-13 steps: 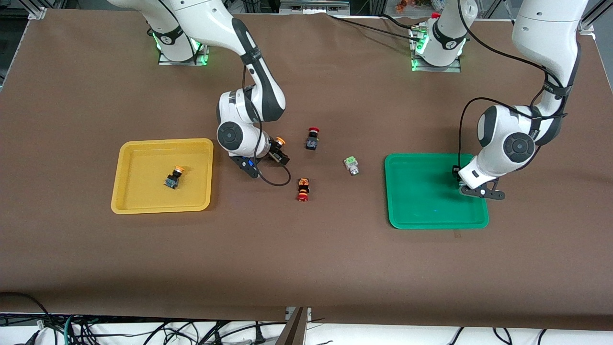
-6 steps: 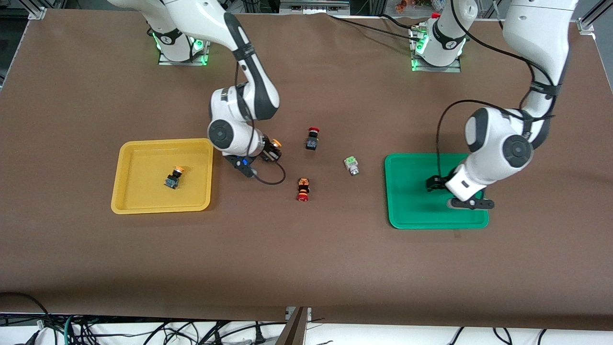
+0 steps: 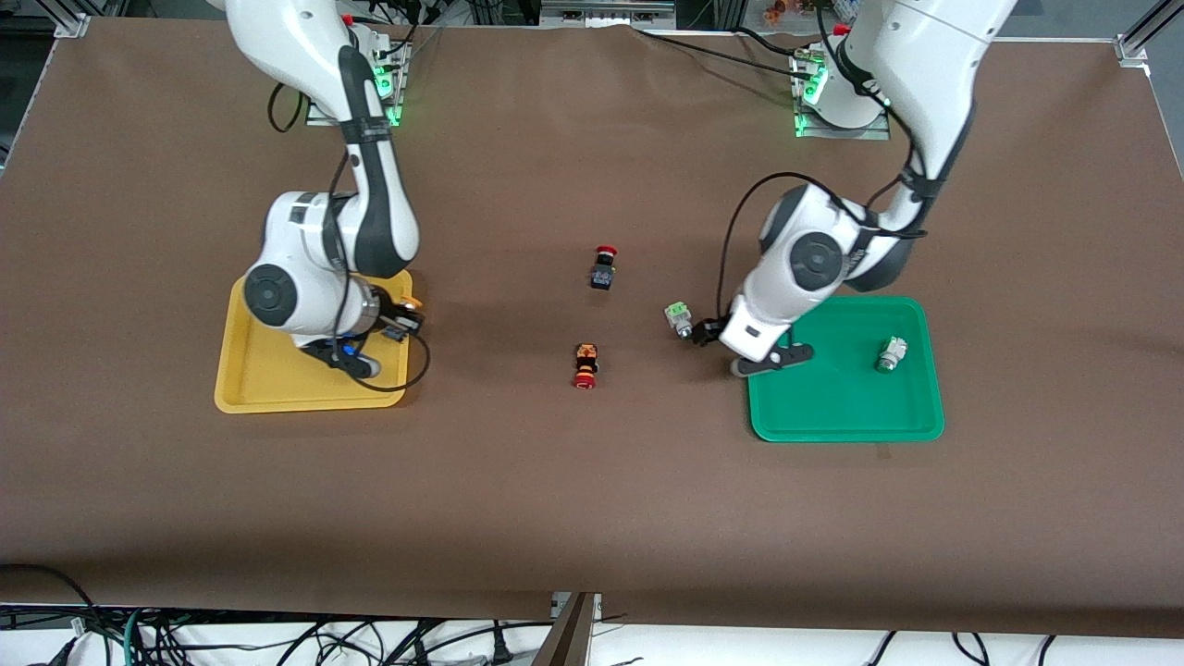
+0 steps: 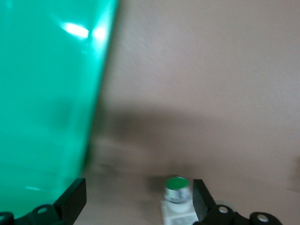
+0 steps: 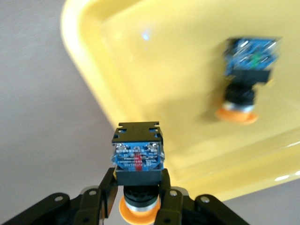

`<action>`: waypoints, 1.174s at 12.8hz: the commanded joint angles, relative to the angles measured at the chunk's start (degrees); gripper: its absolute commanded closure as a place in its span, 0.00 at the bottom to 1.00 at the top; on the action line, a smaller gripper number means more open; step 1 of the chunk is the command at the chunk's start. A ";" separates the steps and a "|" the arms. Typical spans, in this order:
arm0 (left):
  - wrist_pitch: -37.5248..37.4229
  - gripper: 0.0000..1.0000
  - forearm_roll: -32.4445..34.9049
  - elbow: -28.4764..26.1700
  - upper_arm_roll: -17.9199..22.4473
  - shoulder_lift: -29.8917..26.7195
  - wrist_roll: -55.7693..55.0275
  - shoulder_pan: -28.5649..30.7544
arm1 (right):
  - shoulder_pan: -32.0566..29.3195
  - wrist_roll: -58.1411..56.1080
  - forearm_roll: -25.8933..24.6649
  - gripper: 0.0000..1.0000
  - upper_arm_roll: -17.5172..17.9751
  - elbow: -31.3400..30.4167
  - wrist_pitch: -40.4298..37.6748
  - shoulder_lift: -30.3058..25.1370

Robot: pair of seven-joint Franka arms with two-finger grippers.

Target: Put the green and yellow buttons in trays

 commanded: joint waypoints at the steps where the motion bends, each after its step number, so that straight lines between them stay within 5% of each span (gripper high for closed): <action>1: -0.23 0.00 9.33 4.47 -1.84 4.78 -14.32 -2.62 | -1.57 -3.62 0.01 1.00 -0.62 -0.42 2.41 2.46; 2: -0.23 0.00 13.28 4.47 -2.11 5.75 -18.81 -3.68 | -2.10 -3.62 0.19 0.95 -0.45 -0.42 3.03 2.99; 4: -0.40 0.00 18.57 4.12 -2.37 6.38 -22.71 -4.22 | -2.46 -3.62 2.46 0.30 -0.27 -0.25 3.91 3.78; 5: -0.49 0.00 18.68 3.94 -2.98 6.46 -22.81 -4.31 | -2.37 -3.62 2.91 0.07 -0.27 -0.16 3.65 3.96; 6: -0.66 0.27 18.68 3.94 -3.16 6.64 -22.90 -4.31 | -2.20 -3.62 2.91 0.01 -0.53 0.01 2.95 3.44; 7: -0.84 0.71 18.51 3.86 -3.42 6.55 -23.68 -4.31 | -2.02 -3.27 2.91 0.01 -0.80 0.45 2.16 1.87; 8: -0.93 0.92 18.50 3.59 -3.78 6.55 -24.99 -4.31 | -1.50 -2.92 2.48 0.01 -1.41 0.89 0.76 0.02; 11: -2.41 1.00 18.42 3.15 -4.30 5.77 -25.19 -3.35 | 3.05 -2.48 -2.33 0.01 -7.10 3.52 -3.81 -4.72; 15: -8.91 1.00 14.05 3.50 -4.57 0.86 -3.03 2.88 | 18.94 -0.63 -12.52 0.01 -23.95 5.63 -14.42 -14.47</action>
